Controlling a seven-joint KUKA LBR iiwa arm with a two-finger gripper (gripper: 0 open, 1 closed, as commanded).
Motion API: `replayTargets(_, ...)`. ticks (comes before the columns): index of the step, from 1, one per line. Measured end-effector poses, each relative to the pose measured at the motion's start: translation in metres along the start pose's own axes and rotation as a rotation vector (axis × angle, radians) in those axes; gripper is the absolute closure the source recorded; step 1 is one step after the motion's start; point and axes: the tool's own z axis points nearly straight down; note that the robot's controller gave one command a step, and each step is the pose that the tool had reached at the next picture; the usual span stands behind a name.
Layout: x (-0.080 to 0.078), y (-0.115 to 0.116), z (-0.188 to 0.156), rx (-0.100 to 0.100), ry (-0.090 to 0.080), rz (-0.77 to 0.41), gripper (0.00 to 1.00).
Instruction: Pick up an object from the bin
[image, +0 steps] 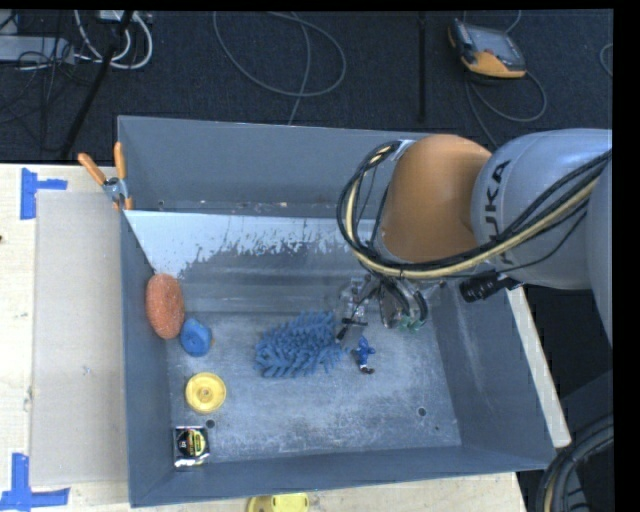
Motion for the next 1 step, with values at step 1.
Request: replayTargets(1, 0.0057, -0.0072, -0.0321, -0.001, -0.010, 0.051, 1.00)
